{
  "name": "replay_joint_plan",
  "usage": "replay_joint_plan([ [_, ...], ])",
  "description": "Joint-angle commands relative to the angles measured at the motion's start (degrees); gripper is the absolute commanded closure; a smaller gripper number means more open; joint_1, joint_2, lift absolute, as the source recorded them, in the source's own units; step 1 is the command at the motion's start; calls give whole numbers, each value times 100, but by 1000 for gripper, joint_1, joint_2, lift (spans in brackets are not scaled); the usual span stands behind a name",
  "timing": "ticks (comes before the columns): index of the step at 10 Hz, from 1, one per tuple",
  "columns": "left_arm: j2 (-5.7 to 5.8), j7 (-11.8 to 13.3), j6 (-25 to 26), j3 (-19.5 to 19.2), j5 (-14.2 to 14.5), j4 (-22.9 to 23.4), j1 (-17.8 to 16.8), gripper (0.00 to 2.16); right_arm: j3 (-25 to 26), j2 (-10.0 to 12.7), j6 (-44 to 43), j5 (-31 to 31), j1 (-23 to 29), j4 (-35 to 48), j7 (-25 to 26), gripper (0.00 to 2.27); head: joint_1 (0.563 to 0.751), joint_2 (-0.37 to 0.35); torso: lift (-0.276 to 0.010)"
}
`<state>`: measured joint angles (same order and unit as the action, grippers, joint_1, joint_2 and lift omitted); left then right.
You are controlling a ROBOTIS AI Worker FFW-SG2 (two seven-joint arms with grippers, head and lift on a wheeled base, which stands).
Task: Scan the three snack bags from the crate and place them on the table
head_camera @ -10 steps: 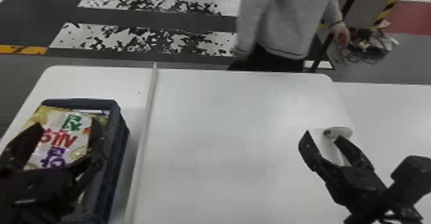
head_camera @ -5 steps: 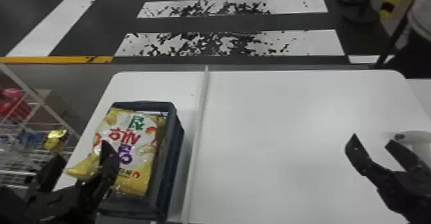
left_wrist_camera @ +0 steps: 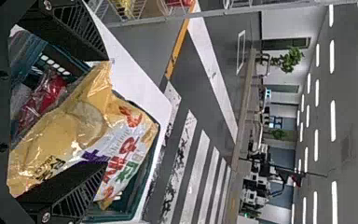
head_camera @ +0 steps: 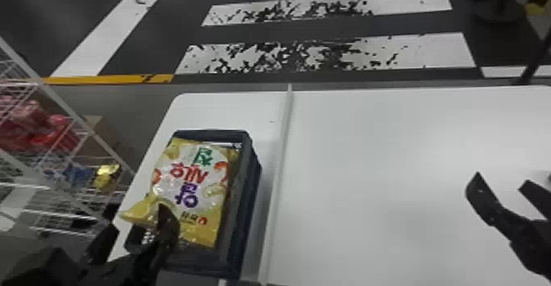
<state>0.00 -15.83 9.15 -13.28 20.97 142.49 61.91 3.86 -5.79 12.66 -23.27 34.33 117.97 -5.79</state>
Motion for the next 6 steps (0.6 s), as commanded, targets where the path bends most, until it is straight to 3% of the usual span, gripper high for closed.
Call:
replay_joint_plan([
  [1,-15,194,-5,-184,258,-300,-170,87,10,-27,-4,-37,-32,-46,-1,140,695,237,-62],
  [4,-15,765,13,-790,1172,-705,-390,90,106,-27,13,-64,30,-2,-1,140,695,252,-62],
  [6,-15,862,224,-922,1154,-775,-627,90,133,-18,13,-72,82,68,-10,140,695,280,-62],
])
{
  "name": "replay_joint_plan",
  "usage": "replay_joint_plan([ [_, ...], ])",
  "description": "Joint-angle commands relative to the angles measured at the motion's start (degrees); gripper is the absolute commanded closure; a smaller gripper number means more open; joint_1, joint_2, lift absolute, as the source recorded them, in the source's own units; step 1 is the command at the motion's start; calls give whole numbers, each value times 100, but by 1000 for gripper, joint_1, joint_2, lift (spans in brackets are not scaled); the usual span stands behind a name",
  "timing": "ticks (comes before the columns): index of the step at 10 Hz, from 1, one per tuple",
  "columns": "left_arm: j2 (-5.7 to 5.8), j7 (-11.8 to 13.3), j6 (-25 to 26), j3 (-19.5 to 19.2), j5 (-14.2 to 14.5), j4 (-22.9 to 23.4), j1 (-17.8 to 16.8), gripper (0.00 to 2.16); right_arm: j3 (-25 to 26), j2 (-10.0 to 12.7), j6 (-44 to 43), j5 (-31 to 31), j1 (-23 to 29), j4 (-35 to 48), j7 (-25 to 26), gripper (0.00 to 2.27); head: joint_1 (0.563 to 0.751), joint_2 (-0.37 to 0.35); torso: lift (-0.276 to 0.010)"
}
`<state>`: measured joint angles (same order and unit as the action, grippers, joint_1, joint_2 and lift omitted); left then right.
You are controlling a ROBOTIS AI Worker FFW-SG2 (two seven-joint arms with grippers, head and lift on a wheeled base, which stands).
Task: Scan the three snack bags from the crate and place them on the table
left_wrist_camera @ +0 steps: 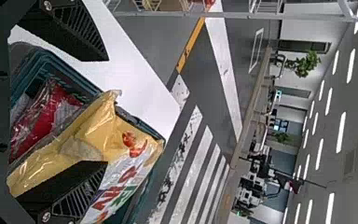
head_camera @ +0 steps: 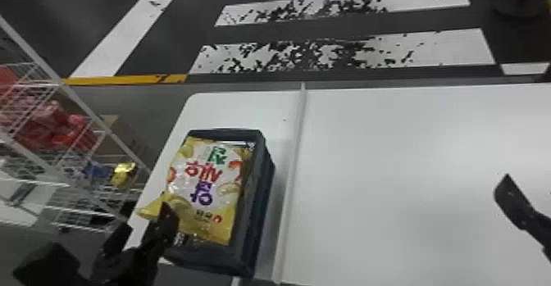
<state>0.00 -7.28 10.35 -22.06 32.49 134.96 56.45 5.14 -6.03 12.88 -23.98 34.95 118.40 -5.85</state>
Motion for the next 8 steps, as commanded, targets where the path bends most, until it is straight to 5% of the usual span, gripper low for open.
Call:
replay_joint_plan([
  [1,-15,139,490,-114,12,-31,-231,90,4,14,-9,-1,38,51,-3,140,695,283,-62],
  [3,-15,411,719,-97,12,-66,-424,93,4,49,9,8,82,104,-3,140,695,271,-62],
  [4,-15,473,754,-44,-15,-66,-494,265,13,58,9,8,108,139,-3,140,695,259,-62],
  [5,-15,587,754,18,-50,-57,-521,704,66,67,9,8,143,183,-3,140,695,246,-62],
  [6,-15,526,736,44,-41,39,-521,1578,92,75,9,-1,161,210,-3,140,695,227,-62],
  [7,-15,499,754,44,-41,198,-503,1983,101,75,9,-1,170,245,5,140,695,219,-62],
  [8,-15,499,754,53,-76,426,-415,1983,101,84,9,-1,187,271,5,140,695,211,-62],
])
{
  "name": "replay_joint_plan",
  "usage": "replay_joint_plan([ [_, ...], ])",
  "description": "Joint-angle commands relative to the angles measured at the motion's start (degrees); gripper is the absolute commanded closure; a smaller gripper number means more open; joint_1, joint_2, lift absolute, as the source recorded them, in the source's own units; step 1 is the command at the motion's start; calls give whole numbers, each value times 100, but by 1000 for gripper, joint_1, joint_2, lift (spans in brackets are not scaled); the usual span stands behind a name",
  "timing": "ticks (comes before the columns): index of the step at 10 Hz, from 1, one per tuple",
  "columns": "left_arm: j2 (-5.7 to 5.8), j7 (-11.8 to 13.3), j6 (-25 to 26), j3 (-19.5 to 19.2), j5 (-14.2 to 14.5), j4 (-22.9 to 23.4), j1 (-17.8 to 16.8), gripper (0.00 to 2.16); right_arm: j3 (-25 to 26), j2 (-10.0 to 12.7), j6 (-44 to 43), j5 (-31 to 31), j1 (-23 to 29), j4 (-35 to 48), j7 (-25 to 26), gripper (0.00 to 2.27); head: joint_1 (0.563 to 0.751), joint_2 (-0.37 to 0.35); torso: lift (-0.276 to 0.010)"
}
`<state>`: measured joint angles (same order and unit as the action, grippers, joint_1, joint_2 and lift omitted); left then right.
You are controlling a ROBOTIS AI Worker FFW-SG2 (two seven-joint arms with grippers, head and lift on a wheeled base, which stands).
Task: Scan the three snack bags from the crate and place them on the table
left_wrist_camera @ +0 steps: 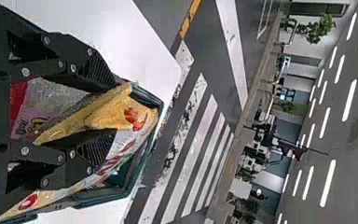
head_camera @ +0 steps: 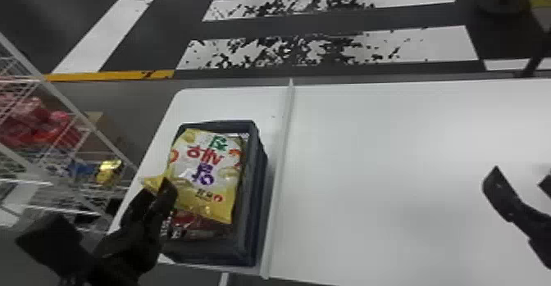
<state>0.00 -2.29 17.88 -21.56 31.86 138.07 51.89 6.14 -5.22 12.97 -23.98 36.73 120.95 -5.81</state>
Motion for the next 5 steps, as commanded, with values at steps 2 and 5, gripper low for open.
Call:
replay_joint_plan([
  [2,-15,-44,36,47,-268,651,252,1983,-16,30,18,-1,-17,7,1,140,695,194,-62],
  [5,-15,-88,634,47,-347,1135,331,1983,-7,21,106,-10,-70,-11,1,140,695,179,-62],
])
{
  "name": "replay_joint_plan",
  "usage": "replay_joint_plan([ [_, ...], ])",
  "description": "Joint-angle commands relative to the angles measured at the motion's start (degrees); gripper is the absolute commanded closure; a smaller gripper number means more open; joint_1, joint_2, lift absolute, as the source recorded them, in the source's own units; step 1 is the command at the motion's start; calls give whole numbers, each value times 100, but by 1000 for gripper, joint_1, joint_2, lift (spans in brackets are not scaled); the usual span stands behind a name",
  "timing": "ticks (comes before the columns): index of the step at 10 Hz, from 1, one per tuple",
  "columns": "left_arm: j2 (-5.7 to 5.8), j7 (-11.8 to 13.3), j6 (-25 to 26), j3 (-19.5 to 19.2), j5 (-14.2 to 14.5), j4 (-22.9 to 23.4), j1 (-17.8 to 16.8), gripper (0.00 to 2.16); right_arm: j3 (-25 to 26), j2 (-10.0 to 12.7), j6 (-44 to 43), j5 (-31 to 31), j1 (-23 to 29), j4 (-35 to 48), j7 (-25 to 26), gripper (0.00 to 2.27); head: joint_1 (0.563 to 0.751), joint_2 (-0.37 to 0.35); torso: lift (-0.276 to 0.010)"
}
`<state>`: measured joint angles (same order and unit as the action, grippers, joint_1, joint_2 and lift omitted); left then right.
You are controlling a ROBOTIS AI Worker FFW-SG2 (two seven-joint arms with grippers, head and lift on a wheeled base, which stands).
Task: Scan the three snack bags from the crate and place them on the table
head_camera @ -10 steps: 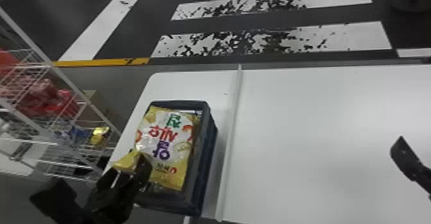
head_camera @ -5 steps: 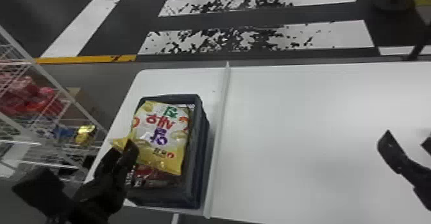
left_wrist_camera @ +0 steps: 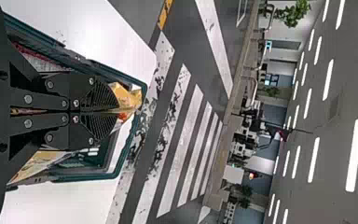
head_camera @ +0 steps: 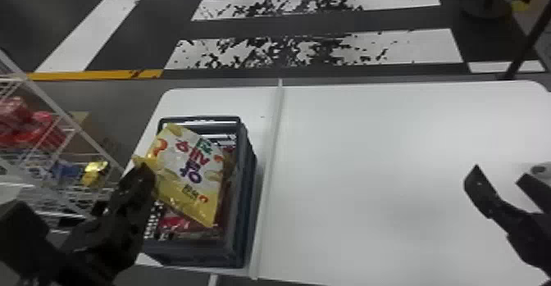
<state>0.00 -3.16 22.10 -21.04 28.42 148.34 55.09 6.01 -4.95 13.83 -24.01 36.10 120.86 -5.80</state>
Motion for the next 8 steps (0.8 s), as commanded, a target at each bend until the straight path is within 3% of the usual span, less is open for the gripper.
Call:
replay_joint_plan([
  [1,-15,-1,423,3,-74,204,20,1983,23,-5,19,-59,-15,8,0,140,695,170,-62],
  [4,-15,-27,546,39,-109,186,64,1983,41,-32,72,-121,-15,-1,0,140,695,148,-62],
  [8,-15,-97,546,-5,-214,494,152,1983,41,-23,89,-156,-6,8,0,140,695,150,-62],
])
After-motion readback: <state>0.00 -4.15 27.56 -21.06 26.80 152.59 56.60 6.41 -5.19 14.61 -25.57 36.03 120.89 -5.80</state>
